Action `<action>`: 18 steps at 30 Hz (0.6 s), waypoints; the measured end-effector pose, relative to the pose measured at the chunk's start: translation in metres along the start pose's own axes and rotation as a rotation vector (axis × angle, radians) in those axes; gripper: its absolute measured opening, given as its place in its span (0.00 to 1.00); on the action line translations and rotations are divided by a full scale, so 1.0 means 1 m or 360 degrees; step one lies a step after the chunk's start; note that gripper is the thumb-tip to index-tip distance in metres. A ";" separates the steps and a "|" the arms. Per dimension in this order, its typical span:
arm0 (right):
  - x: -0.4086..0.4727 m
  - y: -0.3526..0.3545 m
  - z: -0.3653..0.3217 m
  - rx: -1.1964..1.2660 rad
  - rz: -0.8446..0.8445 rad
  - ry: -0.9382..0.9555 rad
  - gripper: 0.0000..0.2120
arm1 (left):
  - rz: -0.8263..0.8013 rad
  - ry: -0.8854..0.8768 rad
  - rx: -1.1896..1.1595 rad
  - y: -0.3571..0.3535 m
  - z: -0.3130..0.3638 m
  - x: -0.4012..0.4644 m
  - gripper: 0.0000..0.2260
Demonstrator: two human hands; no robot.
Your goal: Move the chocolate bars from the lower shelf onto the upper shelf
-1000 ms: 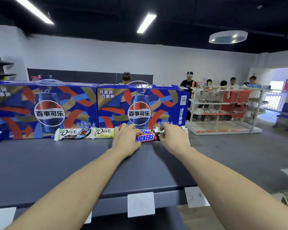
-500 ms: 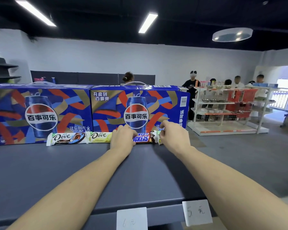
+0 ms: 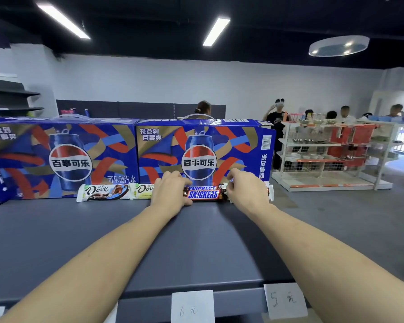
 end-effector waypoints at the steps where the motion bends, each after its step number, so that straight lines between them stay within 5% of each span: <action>1: -0.001 0.000 -0.003 0.0011 -0.0004 0.0004 0.09 | -0.0003 0.0015 -0.0021 0.003 -0.005 -0.002 0.26; 18: -0.055 0.008 -0.078 0.0052 -0.0029 0.0124 0.12 | 0.0114 0.0251 -0.0152 0.041 -0.062 -0.079 0.12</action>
Point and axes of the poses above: each hand's wrist, its own x-axis towards the middle knuckle, its own y-axis out of the back of the hand, z = x × y, the point moved 1 cm from there along x, towards the middle knuckle, and after that the axes turned 4 degrees about y, right-handed, at the moved point
